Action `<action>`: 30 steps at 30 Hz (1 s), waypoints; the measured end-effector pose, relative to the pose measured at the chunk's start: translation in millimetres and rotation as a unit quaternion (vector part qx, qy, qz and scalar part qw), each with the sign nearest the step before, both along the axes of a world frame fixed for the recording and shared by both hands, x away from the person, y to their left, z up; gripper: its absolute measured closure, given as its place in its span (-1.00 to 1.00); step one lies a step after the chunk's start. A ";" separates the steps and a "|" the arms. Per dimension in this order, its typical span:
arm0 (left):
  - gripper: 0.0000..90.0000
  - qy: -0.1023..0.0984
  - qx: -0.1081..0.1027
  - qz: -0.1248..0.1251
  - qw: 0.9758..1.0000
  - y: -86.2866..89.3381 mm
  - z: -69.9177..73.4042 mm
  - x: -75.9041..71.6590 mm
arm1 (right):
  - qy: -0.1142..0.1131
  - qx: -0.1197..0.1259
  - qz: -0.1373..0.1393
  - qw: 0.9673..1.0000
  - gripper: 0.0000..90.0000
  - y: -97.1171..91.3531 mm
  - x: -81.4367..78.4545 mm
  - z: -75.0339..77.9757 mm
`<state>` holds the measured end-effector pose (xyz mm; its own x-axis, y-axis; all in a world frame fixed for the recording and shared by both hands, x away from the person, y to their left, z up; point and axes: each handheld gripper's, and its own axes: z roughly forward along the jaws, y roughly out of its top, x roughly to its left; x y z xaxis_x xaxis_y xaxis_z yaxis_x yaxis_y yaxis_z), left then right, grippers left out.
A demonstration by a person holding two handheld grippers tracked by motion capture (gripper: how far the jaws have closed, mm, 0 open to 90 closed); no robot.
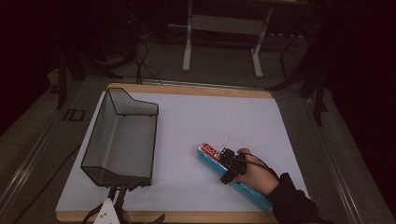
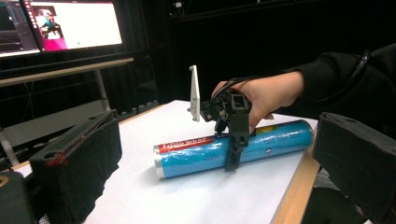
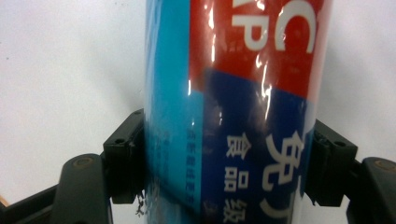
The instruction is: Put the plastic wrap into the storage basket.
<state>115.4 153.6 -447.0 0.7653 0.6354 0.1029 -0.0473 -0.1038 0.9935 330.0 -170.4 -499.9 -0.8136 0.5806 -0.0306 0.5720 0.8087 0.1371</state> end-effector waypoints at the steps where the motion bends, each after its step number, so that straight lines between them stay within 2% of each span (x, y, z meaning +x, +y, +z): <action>1: -0.96 0.000 0.001 0.000 1.000 -0.1 0.0 0.0 | 0.006 -0.002 -0.001 1.000 -0.36 1.3 1.1 -2.1; 5: -0.96 0.001 0.002 0.000 1.000 -0.7 -0.3 0.2 | 0.008 0.007 0.008 1.000 -0.34 -1.1 2.5 -4.4; 7: -0.96 0.001 0.002 0.000 1.000 -0.9 -0.4 0.4 | 0.007 0.007 -0.010 1.000 -0.31 -0.5 1.4 -3.7; 13: -0.96 0.001 0.001 0.002 1.000 -0.6 -0.5 0.8 | -0.010 0.020 -0.021 1.000 -0.30 -3.4 -0.5 -0.6; 16: -0.96 0.002 0.004 0.002 1.000 -1.1 -0.8 1.0 | -0.016 0.028 -0.025 0.999 -0.30 -6.7 0.9 7.4; 21: -0.96 0.001 0.004 0.003 1.000 -1.1 -0.8 0.8 | -0.039 0.039 -0.031 0.998 -0.30 -9.1 2.3 20.4; 30: -0.96 -0.001 0.003 0.004 1.000 -1.3 -0.8 0.7 | -0.081 0.075 -0.048 0.993 -0.29 -14.7 5.7 51.1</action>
